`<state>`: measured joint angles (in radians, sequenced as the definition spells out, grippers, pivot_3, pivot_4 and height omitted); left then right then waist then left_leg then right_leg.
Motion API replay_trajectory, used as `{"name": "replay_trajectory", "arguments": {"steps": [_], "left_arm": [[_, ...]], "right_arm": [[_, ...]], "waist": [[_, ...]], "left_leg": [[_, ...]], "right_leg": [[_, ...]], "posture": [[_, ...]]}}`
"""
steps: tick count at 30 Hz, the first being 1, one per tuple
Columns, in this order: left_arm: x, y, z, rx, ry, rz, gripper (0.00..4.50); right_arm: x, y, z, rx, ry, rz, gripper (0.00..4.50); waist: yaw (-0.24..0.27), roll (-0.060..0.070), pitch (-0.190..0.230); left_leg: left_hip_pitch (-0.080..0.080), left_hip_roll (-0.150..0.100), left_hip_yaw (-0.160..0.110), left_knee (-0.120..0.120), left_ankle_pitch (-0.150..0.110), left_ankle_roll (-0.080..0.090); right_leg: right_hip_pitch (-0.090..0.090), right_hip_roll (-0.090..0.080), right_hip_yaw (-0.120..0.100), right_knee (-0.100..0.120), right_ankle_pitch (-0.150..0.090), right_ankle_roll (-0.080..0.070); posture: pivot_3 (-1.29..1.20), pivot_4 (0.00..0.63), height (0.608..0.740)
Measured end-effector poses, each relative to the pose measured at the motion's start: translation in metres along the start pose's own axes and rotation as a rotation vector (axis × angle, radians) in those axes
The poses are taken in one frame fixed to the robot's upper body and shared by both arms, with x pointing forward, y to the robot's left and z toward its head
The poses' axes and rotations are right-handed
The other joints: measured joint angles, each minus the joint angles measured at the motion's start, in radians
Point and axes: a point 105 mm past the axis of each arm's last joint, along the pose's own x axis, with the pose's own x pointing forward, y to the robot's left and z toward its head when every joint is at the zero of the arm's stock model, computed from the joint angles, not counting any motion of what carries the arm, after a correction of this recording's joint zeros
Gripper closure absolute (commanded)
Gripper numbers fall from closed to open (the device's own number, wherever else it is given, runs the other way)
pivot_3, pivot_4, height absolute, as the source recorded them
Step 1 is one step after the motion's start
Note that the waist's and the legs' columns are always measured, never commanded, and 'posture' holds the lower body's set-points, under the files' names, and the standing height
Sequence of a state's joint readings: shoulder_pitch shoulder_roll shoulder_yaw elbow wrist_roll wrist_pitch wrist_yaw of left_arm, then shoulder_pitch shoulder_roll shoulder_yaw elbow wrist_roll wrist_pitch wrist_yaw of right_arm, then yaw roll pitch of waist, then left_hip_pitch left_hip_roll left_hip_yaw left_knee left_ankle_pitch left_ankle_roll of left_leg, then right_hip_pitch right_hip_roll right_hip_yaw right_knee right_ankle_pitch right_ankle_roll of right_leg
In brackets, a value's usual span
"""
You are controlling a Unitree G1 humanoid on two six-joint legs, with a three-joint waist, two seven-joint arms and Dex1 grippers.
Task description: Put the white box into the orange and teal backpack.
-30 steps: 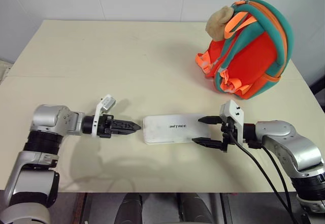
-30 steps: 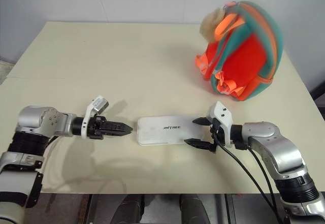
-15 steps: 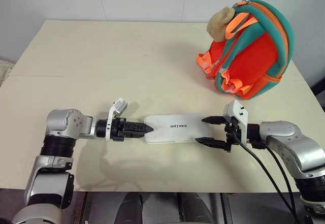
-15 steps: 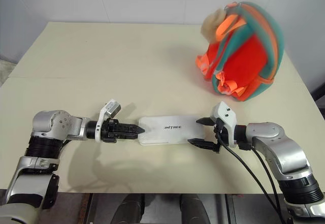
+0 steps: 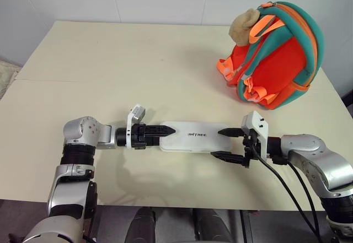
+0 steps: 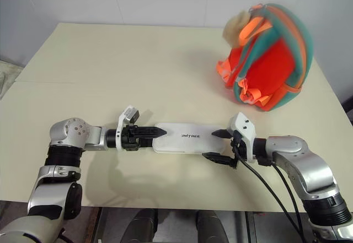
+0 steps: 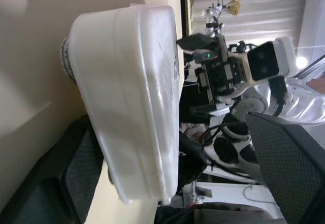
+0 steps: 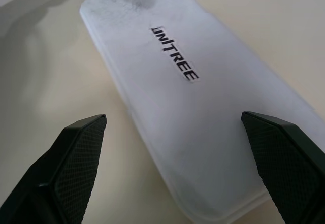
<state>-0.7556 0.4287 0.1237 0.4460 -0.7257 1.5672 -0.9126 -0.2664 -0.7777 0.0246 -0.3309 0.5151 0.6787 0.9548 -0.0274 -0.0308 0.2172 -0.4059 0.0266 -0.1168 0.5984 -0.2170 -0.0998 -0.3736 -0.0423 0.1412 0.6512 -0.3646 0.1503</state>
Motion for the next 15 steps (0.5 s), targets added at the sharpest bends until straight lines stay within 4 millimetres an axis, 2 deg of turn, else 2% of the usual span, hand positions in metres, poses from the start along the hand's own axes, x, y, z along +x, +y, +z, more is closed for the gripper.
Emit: {"name": "replay_trajectory", "arguments": {"steps": [1, 4, 12, 13, 15], "left_arm": [[0.0014, -0.0002, -0.0005, 0.000, 0.006, -0.001, 0.01], [0.0066, -0.0005, -0.0025, -0.001, 0.030, -0.001, 0.55], [0.0073, 0.0005, -0.0099, -0.021, 0.090, 0.013, 2.93], [0.0062, 0.0010, -0.0101, -0.023, 0.093, 0.019, 3.13], [0.0054, 0.0011, -0.0100, -0.024, 0.093, 0.022, 3.17]], "right_arm": [[0.0000, 0.0001, 0.0000, 0.001, -0.001, -0.001, 0.00], [0.0002, 0.0006, 0.0006, 0.000, -0.002, -0.002, 0.00], [-0.0025, 0.0015, 0.0016, 0.001, -0.012, -0.013, 0.00], [-0.0032, 0.0014, 0.0030, -0.003, -0.017, -0.016, 0.00], [-0.0040, 0.0009, 0.0020, 0.001, -0.017, -0.024, 0.00]], "waist": [[0.000, 0.000, 0.000], [0.000, 0.000, 0.000], [-0.002, 0.000, 0.000], [-0.002, 0.000, 0.000], [-0.004, 0.000, 0.000]], "left_leg": [[0.000, 0.000, 0.000, 0.000, 0.000, 0.000], [0.000, 0.000, 0.000, 0.000, 0.000, 0.000], [0.000, 0.000, 0.000, -0.001, 0.000, 0.000], [0.000, 0.000, 0.000, -0.001, 0.000, 0.000], [0.000, 0.000, 0.000, -0.001, 0.000, 0.000]], "right_leg": [[0.000, 0.000, 0.000, 0.000, 0.000, 0.000], [0.000, 0.000, 0.000, 0.000, 0.000, 0.000], [0.000, 0.000, 0.000, -0.001, 0.000, 0.000], [0.000, 0.000, 0.000, -0.001, 0.000, 0.000], [-0.001, 0.000, 0.000, -0.001, 0.000, 0.000]], "posture": [[0.00, 0.150, 0.740], [0.00, 0.150, 0.740], [0.00, 0.150, 0.740], [0.00, 0.150, 0.740], [0.00, 0.150, 0.740]]}}
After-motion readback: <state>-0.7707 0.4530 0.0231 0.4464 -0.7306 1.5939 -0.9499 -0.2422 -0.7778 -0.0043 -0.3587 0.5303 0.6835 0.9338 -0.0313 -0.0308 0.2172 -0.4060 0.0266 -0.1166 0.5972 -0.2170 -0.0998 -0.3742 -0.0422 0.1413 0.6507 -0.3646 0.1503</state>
